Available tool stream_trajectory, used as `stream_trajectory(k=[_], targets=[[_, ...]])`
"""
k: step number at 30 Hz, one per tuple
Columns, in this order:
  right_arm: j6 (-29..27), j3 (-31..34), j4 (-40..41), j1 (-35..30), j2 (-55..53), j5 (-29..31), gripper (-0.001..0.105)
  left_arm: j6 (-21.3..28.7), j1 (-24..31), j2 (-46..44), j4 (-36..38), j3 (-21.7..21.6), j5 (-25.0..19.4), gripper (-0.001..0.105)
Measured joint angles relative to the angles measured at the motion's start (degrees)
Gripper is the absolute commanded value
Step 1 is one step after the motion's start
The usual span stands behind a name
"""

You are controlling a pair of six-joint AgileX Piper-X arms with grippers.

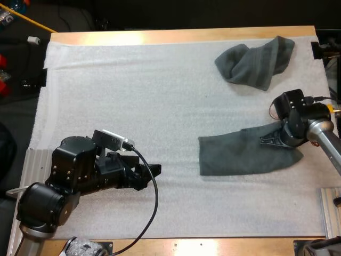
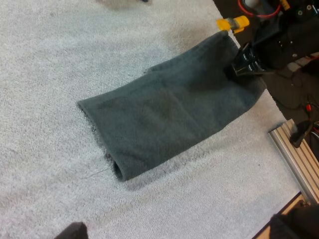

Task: Pick towel from pile, fold and stack

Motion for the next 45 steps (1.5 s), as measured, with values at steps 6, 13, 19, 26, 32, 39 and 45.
stream_trajectory(k=[6,13,19,26,32,39,45], targets=[[8.46,-0.01,-0.85,7.43,0.03,-7.38,0.0,0.0,0.0,0.0,0.0,0.0,0.0,0.069],[20.37,-0.06,-7.69,16.01,4.09,-16.84,0.0,0.0,0.0,0.0,0.0,0.0,0.0,0.069],[29.07,-0.06,-15.24,19.13,9.17,-23.89,0.0,0.0,0.0,0.0,0.0,0.0,0.0,0.069],[33.81,-0.06,-20.44,20.47,11.04,-24.78,0.0,0.0,0.0,0.0,0.0,0.0,0.39,0.069],[34.51,-0.06,-22.12,20.47,11.22,-24.88,0.014,0.0,0.0,0.0,0.0,0.0,0.39,0.069],[34.68,-1.36,-24.05,20.52,11.22,-29.23,0.067,0.0,0.0,0.0,0.0,0.0,0.39,0.069],[34.31,-2.39,-24.61,20.99,9.21,-29.84,0.063,0.0,0.0,0.0,0.0,0.0,0.39,0.069]])
